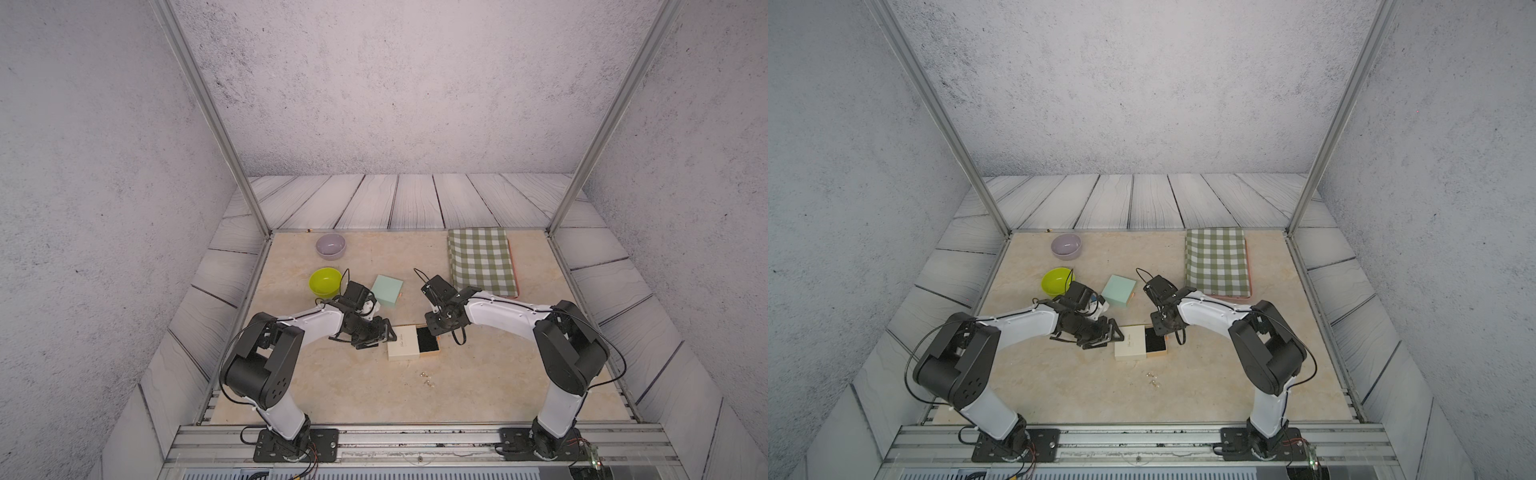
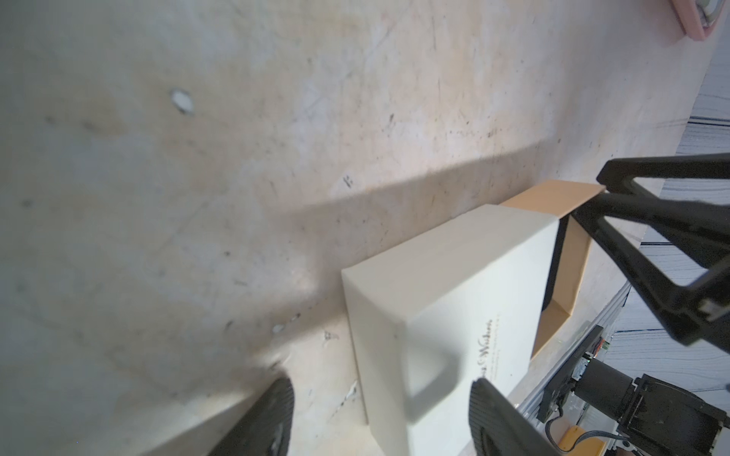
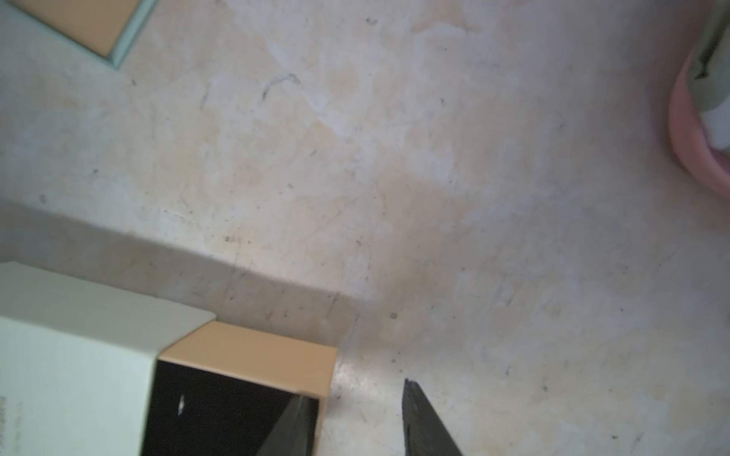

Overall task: Place the earrings into the drawer-style jewelry box
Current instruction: Adjust the jewelry box at the center of the board.

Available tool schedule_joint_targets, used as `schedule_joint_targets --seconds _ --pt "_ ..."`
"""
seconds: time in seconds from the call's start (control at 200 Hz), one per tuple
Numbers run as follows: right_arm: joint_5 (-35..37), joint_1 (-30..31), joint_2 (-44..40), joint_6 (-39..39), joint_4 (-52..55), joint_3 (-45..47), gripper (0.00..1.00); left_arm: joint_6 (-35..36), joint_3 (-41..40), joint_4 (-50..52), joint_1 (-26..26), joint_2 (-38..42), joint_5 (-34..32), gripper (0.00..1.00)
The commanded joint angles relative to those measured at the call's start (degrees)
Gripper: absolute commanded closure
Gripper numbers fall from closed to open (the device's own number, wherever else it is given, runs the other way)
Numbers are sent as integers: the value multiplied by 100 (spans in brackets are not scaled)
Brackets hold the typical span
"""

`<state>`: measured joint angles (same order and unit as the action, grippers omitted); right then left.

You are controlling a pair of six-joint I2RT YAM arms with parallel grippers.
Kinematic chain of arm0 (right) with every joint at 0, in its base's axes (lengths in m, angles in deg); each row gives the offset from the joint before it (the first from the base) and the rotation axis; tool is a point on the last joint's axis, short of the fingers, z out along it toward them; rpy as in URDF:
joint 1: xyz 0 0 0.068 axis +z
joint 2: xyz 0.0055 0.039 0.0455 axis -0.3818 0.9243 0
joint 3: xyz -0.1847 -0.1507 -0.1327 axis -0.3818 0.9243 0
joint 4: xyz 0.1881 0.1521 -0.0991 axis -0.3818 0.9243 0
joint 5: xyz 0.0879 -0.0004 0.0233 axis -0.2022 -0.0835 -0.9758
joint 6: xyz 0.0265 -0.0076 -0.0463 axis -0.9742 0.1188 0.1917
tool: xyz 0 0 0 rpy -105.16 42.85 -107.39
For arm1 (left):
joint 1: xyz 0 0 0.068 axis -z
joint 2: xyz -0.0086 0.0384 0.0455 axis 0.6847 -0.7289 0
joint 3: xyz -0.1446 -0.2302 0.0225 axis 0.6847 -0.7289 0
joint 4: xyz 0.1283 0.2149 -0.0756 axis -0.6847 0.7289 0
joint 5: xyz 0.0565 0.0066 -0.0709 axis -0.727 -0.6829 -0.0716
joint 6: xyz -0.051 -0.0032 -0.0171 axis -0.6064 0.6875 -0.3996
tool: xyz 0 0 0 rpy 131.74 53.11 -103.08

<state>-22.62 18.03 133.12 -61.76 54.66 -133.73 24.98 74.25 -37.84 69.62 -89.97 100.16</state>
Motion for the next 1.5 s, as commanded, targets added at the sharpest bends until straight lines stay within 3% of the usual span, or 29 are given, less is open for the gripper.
schedule_joint_targets --seconds 0.0,0.62,1.171,1.321,1.491 --pt "112 -70 -165 13 17 143 60 18 -238 149 -22 -81 -177 27" --pt "164 -179 -517 -116 -64 513 60 -323 -661 -343 -53 -330 -166 43" --pt "93 -195 -770 -104 14 627 60 -420 -802 -556 -57 -403 -96 43" --pt "-316 -196 -1685 133 233 855 60 -396 -646 -383 -75 -262 -74 43" --pt "-1450 37 -2871 -119 -146 1849 57 -502 -334 -162 -76 166 -43 43"
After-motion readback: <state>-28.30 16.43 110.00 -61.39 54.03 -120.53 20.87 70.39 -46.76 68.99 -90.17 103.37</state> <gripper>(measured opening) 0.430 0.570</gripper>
